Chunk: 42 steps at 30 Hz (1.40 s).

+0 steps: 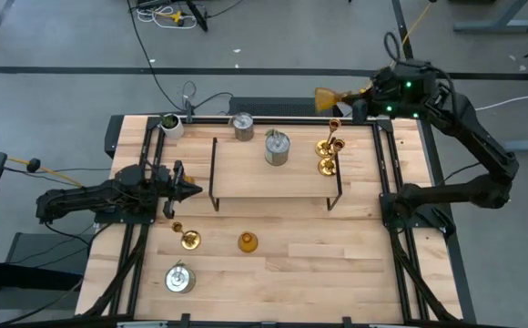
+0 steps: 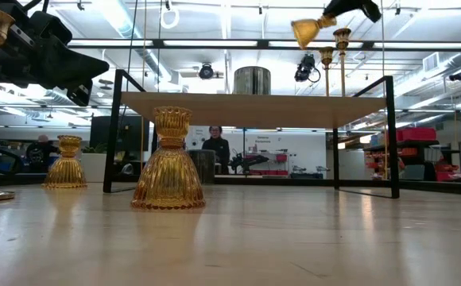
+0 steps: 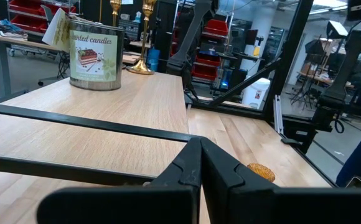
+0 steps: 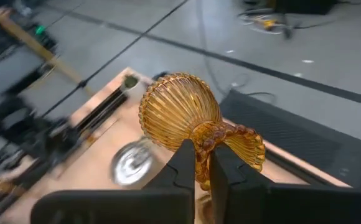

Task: Pick & Place candle stick holders
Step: Put the top glass candle holder on the shelf

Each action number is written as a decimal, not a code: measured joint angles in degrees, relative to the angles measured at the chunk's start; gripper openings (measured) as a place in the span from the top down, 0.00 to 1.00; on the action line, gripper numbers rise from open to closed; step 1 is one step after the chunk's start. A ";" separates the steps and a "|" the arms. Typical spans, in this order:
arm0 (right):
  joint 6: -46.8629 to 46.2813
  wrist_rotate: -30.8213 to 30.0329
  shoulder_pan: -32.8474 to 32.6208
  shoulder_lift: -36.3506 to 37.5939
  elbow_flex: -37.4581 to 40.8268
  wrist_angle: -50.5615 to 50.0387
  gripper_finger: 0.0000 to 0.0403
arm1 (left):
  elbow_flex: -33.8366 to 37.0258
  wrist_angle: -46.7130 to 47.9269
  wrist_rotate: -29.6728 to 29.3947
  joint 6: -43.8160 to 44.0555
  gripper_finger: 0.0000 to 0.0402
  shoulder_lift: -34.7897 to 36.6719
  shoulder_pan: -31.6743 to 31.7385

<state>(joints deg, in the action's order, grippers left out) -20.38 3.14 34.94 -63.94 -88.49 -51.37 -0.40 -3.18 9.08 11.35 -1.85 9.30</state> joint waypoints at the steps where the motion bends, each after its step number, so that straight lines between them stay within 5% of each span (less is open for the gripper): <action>1: 0.50 0.02 -1.20 -0.20 0.00 0.02 0.97 | 0.01 0.00 0.00 0.01 0.98 -0.01 0.00; 24: 10.69 0.51 -29.91 -11.72 0.00 5.78 0.97 | 0.00 0.00 0.00 0.01 0.98 0.00 0.00; 42: 15.11 -5.68 -44.19 -19.85 0.00 9.39 0.97 | -0.01 0.00 0.00 0.00 0.98 0.01 0.00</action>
<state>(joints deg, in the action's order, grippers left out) -5.27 -2.55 -9.25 -83.79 -88.49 -41.98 -0.40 -3.18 9.08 11.35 -1.85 9.30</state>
